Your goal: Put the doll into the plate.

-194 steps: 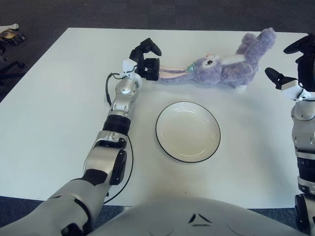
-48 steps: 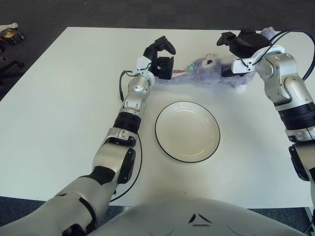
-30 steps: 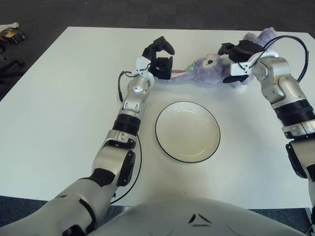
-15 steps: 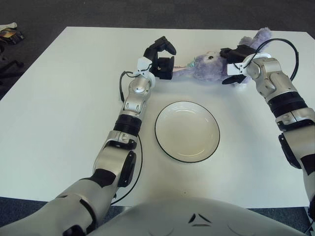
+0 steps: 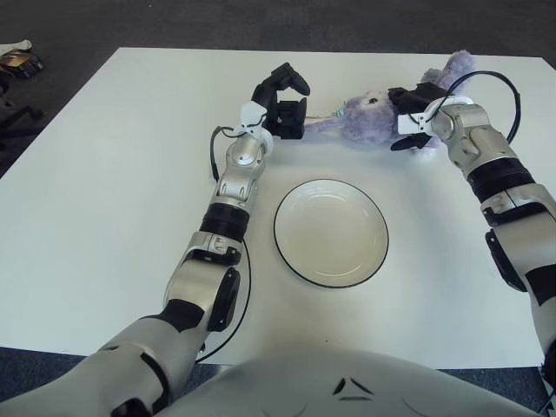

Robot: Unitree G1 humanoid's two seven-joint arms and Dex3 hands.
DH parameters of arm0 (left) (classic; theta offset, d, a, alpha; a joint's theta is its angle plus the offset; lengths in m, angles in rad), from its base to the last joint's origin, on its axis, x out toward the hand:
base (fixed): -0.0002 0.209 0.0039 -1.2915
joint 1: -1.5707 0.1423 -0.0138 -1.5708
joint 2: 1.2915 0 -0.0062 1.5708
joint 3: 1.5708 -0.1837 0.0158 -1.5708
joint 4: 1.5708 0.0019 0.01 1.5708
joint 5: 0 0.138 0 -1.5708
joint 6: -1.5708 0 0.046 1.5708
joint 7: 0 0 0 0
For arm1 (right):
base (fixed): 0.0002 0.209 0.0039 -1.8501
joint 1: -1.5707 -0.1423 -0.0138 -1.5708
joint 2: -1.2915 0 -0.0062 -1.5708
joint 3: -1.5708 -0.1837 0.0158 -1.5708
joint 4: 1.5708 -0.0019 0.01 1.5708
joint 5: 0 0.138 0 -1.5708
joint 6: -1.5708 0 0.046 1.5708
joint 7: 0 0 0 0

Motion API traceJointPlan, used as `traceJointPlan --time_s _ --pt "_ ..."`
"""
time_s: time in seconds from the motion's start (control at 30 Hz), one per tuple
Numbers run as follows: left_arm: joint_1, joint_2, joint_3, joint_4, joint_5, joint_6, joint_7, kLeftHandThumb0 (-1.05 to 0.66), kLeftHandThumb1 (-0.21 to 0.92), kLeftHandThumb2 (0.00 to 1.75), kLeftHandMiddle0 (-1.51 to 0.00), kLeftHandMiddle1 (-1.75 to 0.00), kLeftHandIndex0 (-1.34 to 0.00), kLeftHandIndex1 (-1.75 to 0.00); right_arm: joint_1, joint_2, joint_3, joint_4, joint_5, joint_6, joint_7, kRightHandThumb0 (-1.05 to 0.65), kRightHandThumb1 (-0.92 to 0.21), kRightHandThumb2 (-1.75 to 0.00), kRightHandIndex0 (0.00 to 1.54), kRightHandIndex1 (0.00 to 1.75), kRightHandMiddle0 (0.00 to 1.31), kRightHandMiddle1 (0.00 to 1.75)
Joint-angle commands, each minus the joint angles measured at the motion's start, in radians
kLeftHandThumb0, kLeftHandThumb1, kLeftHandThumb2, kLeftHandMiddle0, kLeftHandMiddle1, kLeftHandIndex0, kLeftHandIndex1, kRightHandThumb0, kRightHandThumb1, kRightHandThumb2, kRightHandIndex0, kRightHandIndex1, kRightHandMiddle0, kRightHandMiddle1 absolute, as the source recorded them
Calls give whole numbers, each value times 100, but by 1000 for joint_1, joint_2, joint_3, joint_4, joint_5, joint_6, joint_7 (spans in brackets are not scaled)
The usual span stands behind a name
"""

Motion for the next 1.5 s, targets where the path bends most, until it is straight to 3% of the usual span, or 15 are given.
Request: traceJointPlan --time_s 0.0,0.17,0.47,0.63,0.77,0.9,1.0,1.03,1.13,1.3,1.43,1.47 --pt "1 9 -1 12 1 -24 -5 -46 38 123 -133 -175 -56 -175 -2 35 22 109 11 4 -7 -83 -43 -83 0 73 0 57" --pt "-4 10 0 23 3 -31 0 -46 38 124 -132 -175 -56 -175 -23 62 39 176 11 24 -6 -73 -36 -92 0 62 0 47" --pt "-5 4 6 26 -11 -38 -7 -46 37 126 -133 -175 -57 -175 -18 88 62 204 6 86 -27 -67 -34 -96 0 56 0 35" --pt "-4 1 8 23 -12 -39 -4 -48 31 132 -134 -175 -61 -175 -9 99 76 215 0 120 -62 -65 -34 -97 0 58 0 33" --pt "0 -4 10 16 -14 -39 0 -50 27 138 -133 -175 -65 -175 0 109 90 225 -11 159 -118 -60 -29 -101 0 73 0 39" --pt "2 -9 12 12 -14 -41 5 -51 24 141 -133 -175 -67 -175 9 120 99 228 -16 194 -192 -44 -18 -114 0 107 0 61" --pt "4 -12 13 9 -13 -41 9 -51 24 142 -133 -175 -68 -175 16 128 101 229 -15 222 -247 -24 -8 -126 0 129 0 95" --pt "4 -12 13 9 -12 -41 9 -51 23 142 -133 -175 -68 -175 16 129 102 230 -13 226 -254 -15 -3 -132 0 140 0 114" --pt "4 -12 13 8 -10 -42 11 -51 23 143 -133 -175 -68 -175 21 138 98 230 -2 248 -284 0 2 -142 0 154 0 135" --pt "4 -12 12 10 -11 -49 6 -51 22 143 -133 -175 -69 -175 34 166 49 225 45 306 -353 19 3 -152 0 170 0 152" --pt "1 -13 12 14 -11 -52 6 -52 22 144 -134 -175 -69 -175 41 181 24 230 64 324 -416 24 -4 -155 18 174 0 169" --pt "1 -13 12 15 -11 -53 6 -52 22 144 -134 -175 -69 -175 41 182 23 231 66 325 -425 28 -10 -150 26 174 1 170"
